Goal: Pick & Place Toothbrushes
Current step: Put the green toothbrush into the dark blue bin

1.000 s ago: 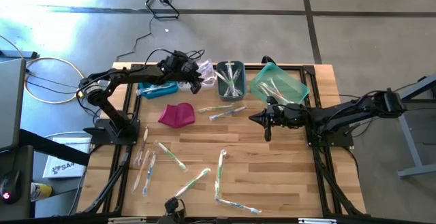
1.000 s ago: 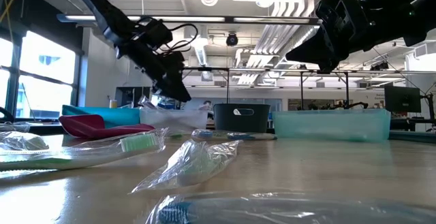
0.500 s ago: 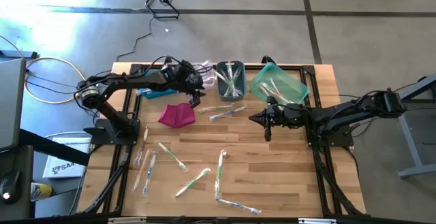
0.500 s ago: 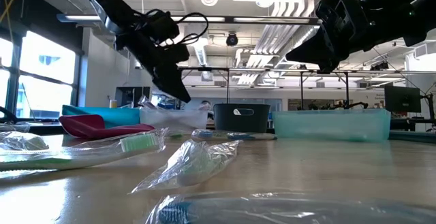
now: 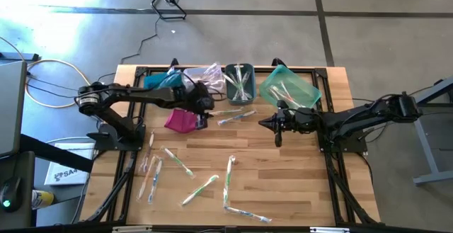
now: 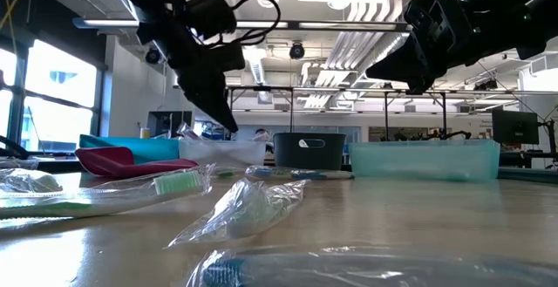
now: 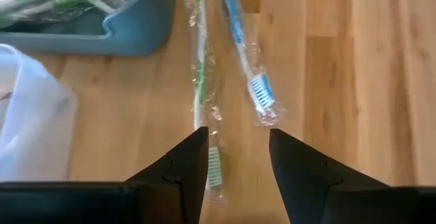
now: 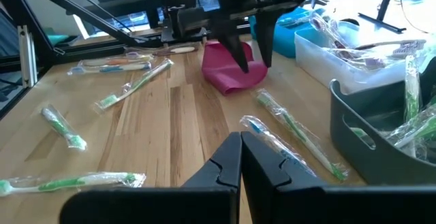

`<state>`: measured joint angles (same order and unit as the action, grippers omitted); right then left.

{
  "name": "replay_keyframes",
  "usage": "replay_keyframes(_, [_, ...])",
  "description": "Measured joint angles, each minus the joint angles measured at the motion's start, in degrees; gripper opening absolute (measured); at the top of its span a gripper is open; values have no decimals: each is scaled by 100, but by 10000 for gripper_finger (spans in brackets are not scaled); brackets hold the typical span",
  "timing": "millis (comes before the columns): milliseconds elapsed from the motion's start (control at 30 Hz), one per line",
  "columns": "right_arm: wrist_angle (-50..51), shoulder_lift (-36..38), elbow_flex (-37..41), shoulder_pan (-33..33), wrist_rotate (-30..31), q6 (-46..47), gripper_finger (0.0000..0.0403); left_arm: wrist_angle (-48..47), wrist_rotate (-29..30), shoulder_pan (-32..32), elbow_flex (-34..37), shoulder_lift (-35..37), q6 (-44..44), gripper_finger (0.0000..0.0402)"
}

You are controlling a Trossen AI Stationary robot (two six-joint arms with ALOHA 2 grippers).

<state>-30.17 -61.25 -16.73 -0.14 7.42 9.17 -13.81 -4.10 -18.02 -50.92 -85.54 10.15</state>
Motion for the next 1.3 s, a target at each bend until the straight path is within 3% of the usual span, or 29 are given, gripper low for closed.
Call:
replay_keyframes(333, [2, 0, 0, 1, 7, 2, 2, 168, 238, 115, 0, -24, -436, 149])
replay_keyframes(1033, [1, 0, 0, 0, 9, -24, 2, 429, 368, 97, 0, -29, -445, 149])
replay_keyframes(1300, [0, 0, 0, 0, 9, -35, 2, 423, 315, -43, -2, -412, -490, 149])
